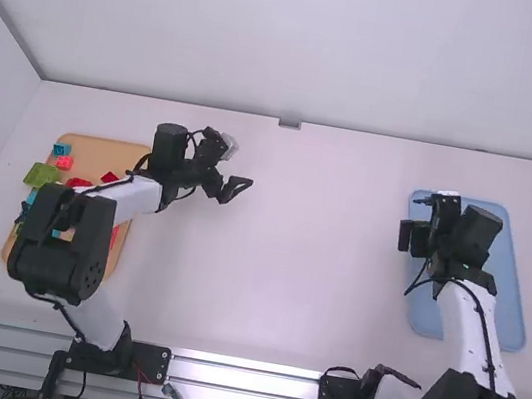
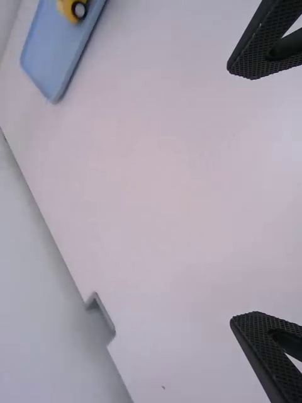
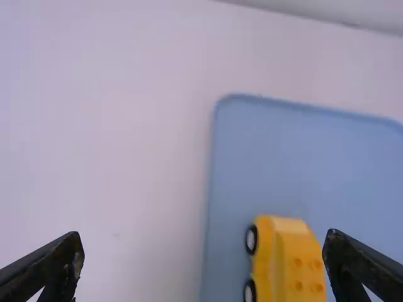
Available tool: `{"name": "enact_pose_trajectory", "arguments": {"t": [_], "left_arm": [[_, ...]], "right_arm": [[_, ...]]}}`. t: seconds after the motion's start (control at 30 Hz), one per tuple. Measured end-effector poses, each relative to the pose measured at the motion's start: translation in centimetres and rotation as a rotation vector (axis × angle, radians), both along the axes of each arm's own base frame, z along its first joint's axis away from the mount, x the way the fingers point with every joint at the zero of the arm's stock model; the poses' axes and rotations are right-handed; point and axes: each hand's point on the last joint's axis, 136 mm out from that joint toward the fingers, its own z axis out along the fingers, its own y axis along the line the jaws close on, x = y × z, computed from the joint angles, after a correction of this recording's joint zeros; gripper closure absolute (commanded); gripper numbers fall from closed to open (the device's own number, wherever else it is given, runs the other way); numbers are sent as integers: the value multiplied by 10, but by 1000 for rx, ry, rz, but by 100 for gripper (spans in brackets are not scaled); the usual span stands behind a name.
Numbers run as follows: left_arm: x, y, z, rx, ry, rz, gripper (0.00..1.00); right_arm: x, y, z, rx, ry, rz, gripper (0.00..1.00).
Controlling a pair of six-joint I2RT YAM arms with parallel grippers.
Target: Assemble lego blocks to make yellow taxi
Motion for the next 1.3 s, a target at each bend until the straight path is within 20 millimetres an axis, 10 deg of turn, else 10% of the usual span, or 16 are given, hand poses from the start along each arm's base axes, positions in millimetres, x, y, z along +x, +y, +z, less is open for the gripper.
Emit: {"name": "enact_pose_trajectory", "arguments": {"t": [0.67,0.97,1.3], "left_arm": [[-85,19,108,210,-63,259,3],[-82,70,108,169,-97,473,15],[-105,137,108,66,-153,777,35]], "right_arm": [[3,167,20,-40,-77,369,3],[8,130,45,5,-187,219,15],[-28,64,18,113,-175,-58,35]]}}
